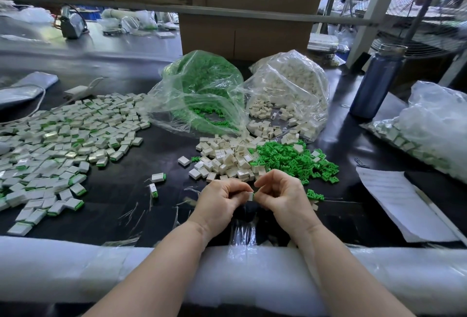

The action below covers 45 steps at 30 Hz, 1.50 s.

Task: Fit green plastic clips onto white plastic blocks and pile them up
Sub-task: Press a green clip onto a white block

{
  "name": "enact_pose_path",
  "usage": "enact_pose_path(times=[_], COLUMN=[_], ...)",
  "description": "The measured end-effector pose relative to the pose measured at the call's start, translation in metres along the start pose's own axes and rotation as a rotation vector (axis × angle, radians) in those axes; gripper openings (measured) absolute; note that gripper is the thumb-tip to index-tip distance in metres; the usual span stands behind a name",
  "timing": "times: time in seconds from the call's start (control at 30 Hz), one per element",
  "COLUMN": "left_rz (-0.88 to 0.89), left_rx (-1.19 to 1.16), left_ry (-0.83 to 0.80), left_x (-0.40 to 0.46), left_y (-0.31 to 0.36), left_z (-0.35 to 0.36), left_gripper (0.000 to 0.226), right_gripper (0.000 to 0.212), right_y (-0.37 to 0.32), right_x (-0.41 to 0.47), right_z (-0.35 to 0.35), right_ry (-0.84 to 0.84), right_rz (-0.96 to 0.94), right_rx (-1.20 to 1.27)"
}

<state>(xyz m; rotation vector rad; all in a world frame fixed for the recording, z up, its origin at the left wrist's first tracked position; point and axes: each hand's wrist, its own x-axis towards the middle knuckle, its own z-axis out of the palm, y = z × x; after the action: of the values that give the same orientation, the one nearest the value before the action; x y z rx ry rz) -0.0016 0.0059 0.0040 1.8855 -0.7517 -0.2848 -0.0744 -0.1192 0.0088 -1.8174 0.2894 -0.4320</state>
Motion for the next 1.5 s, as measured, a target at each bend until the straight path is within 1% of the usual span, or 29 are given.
enact_pose_path(times=[0.2,0.37,0.5,0.57,0.67,0.77,0.87,0.97,1.27,1.5], left_rz=[0.031,-0.007,0.023,0.065,0.101,0.057,-0.027,-0.048,-0.064,-0.025], left_rx=[0.065,-0.052,-0.105,-0.047,0.011,-0.043,-0.184,-0.194,-0.127,-0.02], left_ry=[-0.049,0.005,0.01,0.022,0.077,0.081,0.042,0.023,0.002,-0.02], left_x=[-0.0002,-0.0004,-0.0023,-0.0025,-0.0019,-0.0004,0.0002,0.0006,-0.0007,-0.0017], left_y=[-0.0006,0.0002,0.0017,0.0009,-0.0007,-0.0018,-0.0012,-0.001,-0.0036,-0.0037], left_z=[0.0002,0.0012,0.0014,0.0014,0.0018,0.0008,-0.0004,0.0002,0.0012,0.0007], left_gripper=[0.012,0.012,0.023,0.027,0.018,0.011,0.009,0.011,0.01,0.007], right_gripper=[0.024,0.021,0.02,0.02,0.015,0.012,0.015,0.016,0.02,0.022], right_y=[0.0006,0.0026,0.0037,0.004,0.0035,0.0027,0.0023,0.0017,-0.0009,-0.001], right_x=[-0.0005,0.0014,0.0034,0.0038,0.0026,0.0019,0.0015,0.0012,-0.0007,0.0002], right_z=[-0.0002,0.0009,0.0017,0.002,0.0021,-0.0002,0.0004,0.0029,0.0017,0.0017], right_ry=[-0.033,0.034,0.075,0.078,0.06,0.057,0.039,0.032,0.004,0.008], right_rz=[-0.007,-0.011,0.016,0.028,0.038,0.055,0.051,0.063,0.077,0.095], right_rx=[-0.027,0.03,0.115,0.137,0.166,0.24,0.207,0.169,0.023,-0.002])
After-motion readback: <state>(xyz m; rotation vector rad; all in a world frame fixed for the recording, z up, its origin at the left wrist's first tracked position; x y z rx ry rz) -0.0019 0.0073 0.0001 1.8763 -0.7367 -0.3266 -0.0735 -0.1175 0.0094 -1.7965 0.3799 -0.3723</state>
